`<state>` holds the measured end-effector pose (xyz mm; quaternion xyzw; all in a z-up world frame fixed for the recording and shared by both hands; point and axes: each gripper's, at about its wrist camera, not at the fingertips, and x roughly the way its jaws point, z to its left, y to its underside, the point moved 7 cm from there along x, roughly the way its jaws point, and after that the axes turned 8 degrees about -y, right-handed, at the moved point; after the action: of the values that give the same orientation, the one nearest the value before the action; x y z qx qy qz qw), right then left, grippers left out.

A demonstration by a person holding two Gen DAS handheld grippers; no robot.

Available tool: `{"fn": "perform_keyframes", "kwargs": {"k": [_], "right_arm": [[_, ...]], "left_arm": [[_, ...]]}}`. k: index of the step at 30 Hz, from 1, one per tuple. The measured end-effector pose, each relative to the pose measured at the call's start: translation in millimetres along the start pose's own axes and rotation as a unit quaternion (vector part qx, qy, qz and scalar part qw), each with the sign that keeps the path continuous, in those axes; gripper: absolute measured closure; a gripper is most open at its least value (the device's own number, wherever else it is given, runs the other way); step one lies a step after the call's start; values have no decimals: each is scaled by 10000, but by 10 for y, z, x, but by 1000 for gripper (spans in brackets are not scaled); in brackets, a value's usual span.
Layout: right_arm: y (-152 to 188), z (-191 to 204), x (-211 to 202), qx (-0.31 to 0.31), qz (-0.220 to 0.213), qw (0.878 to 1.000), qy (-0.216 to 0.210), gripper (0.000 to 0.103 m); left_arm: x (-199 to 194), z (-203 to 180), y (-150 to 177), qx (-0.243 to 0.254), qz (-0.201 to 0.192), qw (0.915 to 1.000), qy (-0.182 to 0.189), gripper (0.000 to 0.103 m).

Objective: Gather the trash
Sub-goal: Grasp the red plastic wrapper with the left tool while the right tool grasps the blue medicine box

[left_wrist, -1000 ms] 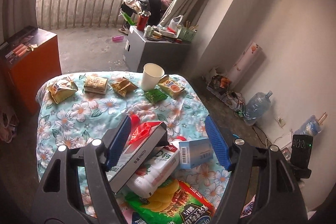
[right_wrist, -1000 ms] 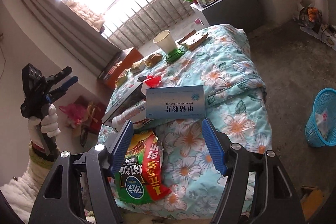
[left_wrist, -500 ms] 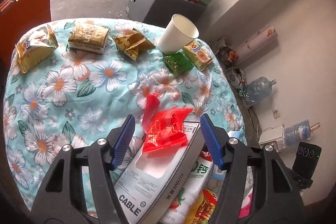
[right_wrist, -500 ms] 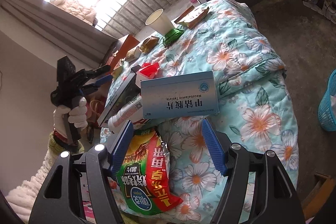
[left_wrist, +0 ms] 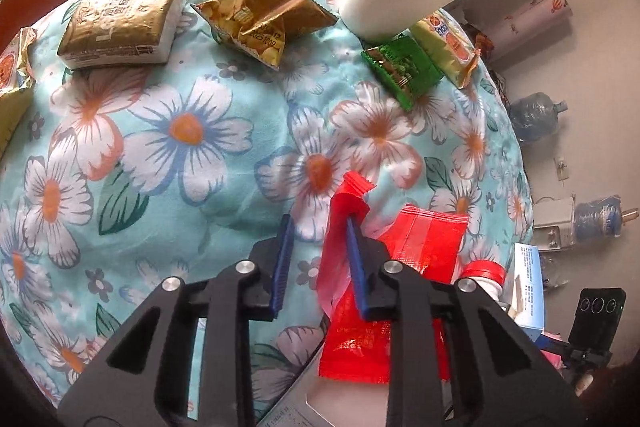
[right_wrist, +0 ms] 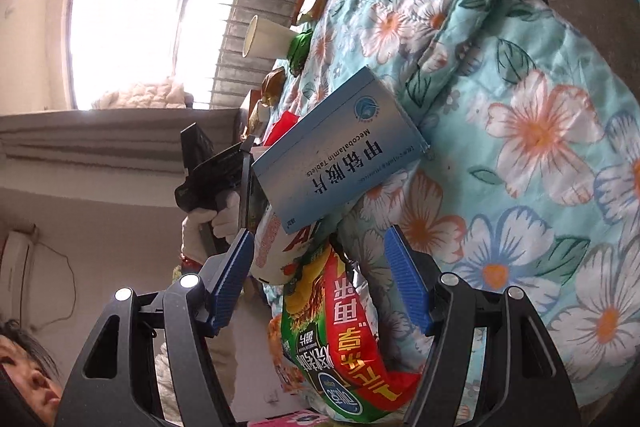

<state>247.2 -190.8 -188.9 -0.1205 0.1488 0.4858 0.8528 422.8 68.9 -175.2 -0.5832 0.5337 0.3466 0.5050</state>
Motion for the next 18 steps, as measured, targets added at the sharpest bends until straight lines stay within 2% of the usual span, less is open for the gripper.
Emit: {"fn": "perform_keyframes", "kwargs": {"k": [3,6,11,18], "right_arm": [[-16,-54,100,169,8,9999,14,37],[-42,-85,195,330,-28,9994,-55,37],[-78,-174,352,752,-114,9969,-192,37],[-187,-312,466,1079,-382,9927,-371,37]], "left_arm": [[27,-2,7,143,23,9998,-117,93],[32,-4,-10,171,25,9998,-82,99],[13,4,-15,154,-16,9999,-8,103],[-46,64,33,143,-34,9999,72,103]]}}
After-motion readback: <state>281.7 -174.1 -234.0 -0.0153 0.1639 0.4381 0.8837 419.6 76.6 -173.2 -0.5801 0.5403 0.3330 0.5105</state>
